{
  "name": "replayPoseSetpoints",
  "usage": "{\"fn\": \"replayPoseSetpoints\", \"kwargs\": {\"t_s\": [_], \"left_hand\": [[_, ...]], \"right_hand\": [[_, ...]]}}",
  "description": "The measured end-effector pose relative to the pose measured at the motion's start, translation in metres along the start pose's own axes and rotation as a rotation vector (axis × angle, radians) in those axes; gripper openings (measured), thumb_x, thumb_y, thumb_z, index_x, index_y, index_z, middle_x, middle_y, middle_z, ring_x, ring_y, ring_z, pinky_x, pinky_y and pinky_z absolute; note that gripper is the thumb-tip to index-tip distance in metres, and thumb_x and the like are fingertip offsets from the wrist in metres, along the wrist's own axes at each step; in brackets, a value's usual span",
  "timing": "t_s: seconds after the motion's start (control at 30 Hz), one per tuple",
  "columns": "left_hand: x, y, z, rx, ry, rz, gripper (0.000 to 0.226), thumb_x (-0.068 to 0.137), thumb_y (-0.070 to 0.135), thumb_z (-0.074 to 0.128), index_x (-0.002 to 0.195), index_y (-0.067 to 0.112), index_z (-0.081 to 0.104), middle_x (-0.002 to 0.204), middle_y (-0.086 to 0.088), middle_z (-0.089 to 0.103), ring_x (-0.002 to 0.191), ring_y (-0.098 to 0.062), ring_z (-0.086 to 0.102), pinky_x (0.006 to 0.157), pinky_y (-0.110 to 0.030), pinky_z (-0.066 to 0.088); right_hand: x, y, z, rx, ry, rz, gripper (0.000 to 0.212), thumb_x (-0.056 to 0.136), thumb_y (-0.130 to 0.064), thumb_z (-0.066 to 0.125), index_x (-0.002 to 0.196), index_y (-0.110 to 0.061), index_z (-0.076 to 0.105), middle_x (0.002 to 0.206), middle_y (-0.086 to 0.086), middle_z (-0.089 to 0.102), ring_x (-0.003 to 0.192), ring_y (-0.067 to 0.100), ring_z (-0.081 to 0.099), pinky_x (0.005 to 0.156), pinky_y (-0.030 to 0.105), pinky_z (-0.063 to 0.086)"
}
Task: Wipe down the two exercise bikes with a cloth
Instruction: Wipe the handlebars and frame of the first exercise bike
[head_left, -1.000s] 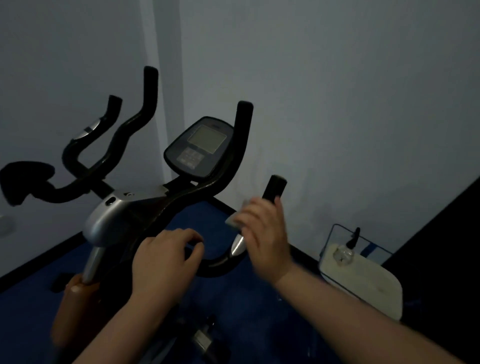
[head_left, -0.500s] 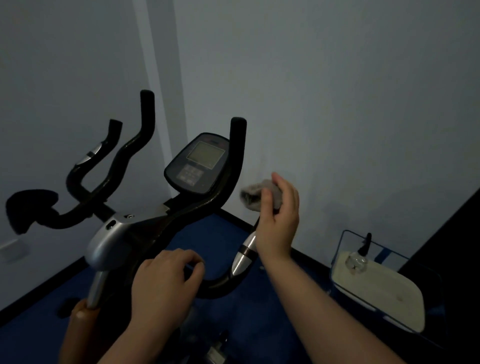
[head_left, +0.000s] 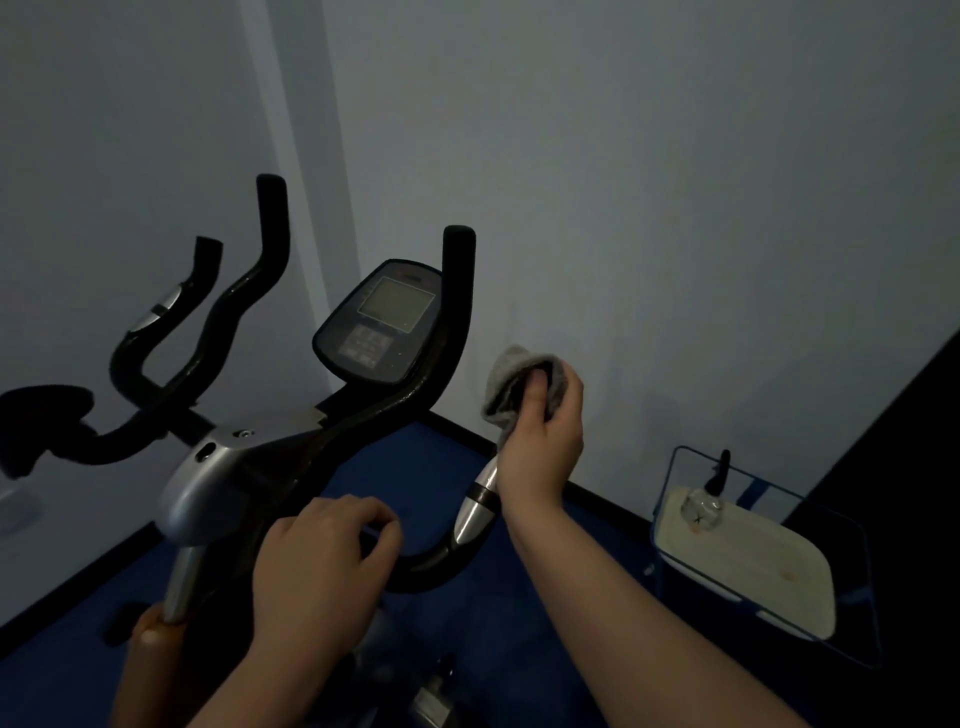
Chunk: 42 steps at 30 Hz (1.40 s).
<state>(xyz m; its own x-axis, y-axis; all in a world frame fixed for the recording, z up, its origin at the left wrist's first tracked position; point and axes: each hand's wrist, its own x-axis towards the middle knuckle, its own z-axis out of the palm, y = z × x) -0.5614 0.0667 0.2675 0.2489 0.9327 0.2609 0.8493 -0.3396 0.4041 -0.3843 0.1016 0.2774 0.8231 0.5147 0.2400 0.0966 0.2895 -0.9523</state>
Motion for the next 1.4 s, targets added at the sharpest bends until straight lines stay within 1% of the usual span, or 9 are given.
{"fn": "replayPoseSetpoints", "kwargs": {"t_s": [0.33, 0.53, 0.67, 0.77, 0.9, 1.03, 1.13, 1.27, 1.4], "left_hand": [[-0.001, -0.002, 0.000, -0.046, 0.019, -0.013, 0.009, 0.082, 0.035, 0.060, 0.075, 0.034, 0.065, 0.069, 0.020, 0.056, 0.079, -0.004, 0.057, 0.069, -0.028, 0.035], [-0.001, -0.002, 0.003, -0.067, 0.042, -0.015, 0.011, 0.083, 0.037, 0.058, 0.078, 0.034, 0.067, 0.074, 0.018, 0.061, 0.080, -0.005, 0.057, 0.071, -0.026, 0.033], [-0.002, -0.002, 0.003, -0.055, 0.053, -0.011, 0.012, 0.083, 0.036, 0.058, 0.079, 0.031, 0.069, 0.077, 0.013, 0.066, 0.081, -0.010, 0.060, 0.071, -0.030, 0.038], [-0.002, -0.003, 0.003, -0.061, 0.057, -0.003, 0.012, 0.084, 0.035, 0.059, 0.080, 0.032, 0.069, 0.076, 0.013, 0.065, 0.080, -0.010, 0.060, 0.070, -0.030, 0.039], [-0.001, -0.003, 0.004, -0.035, 0.050, 0.006, 0.011, 0.084, 0.036, 0.059, 0.081, 0.033, 0.068, 0.077, 0.013, 0.066, 0.083, -0.011, 0.061, 0.069, -0.029, 0.035], [-0.001, -0.001, 0.003, -0.022, 0.062, 0.006, 0.009, 0.082, 0.034, 0.062, 0.080, 0.032, 0.070, 0.078, 0.011, 0.067, 0.084, -0.015, 0.062, 0.068, -0.028, 0.032], [-0.001, -0.001, 0.003, -0.021, 0.070, 0.007, 0.008, 0.082, 0.033, 0.063, 0.079, 0.032, 0.070, 0.076, 0.012, 0.066, 0.081, -0.015, 0.062, 0.067, -0.028, 0.032], [-0.001, -0.001, 0.004, -0.017, 0.063, 0.003, 0.008, 0.082, 0.034, 0.063, 0.079, 0.032, 0.070, 0.077, 0.014, 0.066, 0.081, -0.014, 0.062, 0.067, -0.029, 0.034], [-0.001, -0.002, 0.004, -0.016, 0.078, -0.004, 0.008, 0.082, 0.033, 0.063, 0.079, 0.031, 0.071, 0.078, 0.011, 0.067, 0.080, -0.017, 0.062, 0.067, -0.029, 0.036]], "right_hand": [[0.006, -0.017, -0.029, 0.122, 0.439, -0.036, 0.027, 0.099, -0.006, 0.035, 0.104, -0.024, 0.054, 0.104, -0.006, 0.059, 0.096, 0.006, 0.058, 0.078, 0.006, 0.043], [-0.018, 0.002, -0.069, -0.038, 0.259, -0.165, 0.037, 0.094, -0.007, 0.035, 0.118, -0.027, 0.056, 0.123, -0.002, 0.056, 0.104, -0.006, 0.054, 0.087, 0.006, 0.044], [-0.055, 0.011, -0.034, -0.213, -0.095, -0.248, 0.053, 0.096, -0.002, 0.042, 0.141, -0.028, 0.035, 0.155, -0.002, 0.027, 0.140, 0.004, 0.027, 0.110, 0.016, 0.029], [-0.084, 0.016, -0.024, -0.196, -0.194, -0.197, 0.061, 0.096, -0.035, 0.041, 0.149, -0.033, 0.010, 0.159, -0.016, 0.000, 0.141, -0.007, 0.009, 0.107, 0.005, 0.019], [-0.081, 0.007, -0.017, -0.369, -0.194, -0.055, 0.100, 0.077, -0.079, 0.038, 0.149, -0.029, -0.009, 0.159, -0.014, -0.011, 0.145, 0.004, 0.001, 0.118, 0.030, 0.016], [-0.030, -0.018, 0.008, -0.408, -0.061, -0.017, 0.095, 0.088, -0.051, 0.053, 0.151, -0.012, -0.006, 0.159, 0.005, 0.005, 0.143, 0.020, 0.019, 0.112, 0.029, 0.029], [-0.034, -0.011, 0.003, -0.345, -0.014, -0.118, 0.072, 0.097, -0.030, 0.045, 0.151, -0.021, -0.001, 0.154, -0.003, 0.018, 0.136, 0.014, 0.032, 0.096, 0.008, 0.033], [-0.069, 0.011, -0.015, -0.240, -0.167, -0.163, 0.064, 0.099, -0.030, 0.036, 0.147, -0.040, -0.006, 0.156, -0.011, 0.005, 0.135, -0.003, 0.021, 0.095, -0.004, 0.023], [-0.013, -0.003, -0.005, -0.214, -0.117, -0.156, 0.065, 0.099, -0.028, 0.042, 0.151, -0.016, 0.005, 0.158, 0.003, 0.011, 0.140, 0.012, 0.025, 0.101, 0.003, 0.029]]}}
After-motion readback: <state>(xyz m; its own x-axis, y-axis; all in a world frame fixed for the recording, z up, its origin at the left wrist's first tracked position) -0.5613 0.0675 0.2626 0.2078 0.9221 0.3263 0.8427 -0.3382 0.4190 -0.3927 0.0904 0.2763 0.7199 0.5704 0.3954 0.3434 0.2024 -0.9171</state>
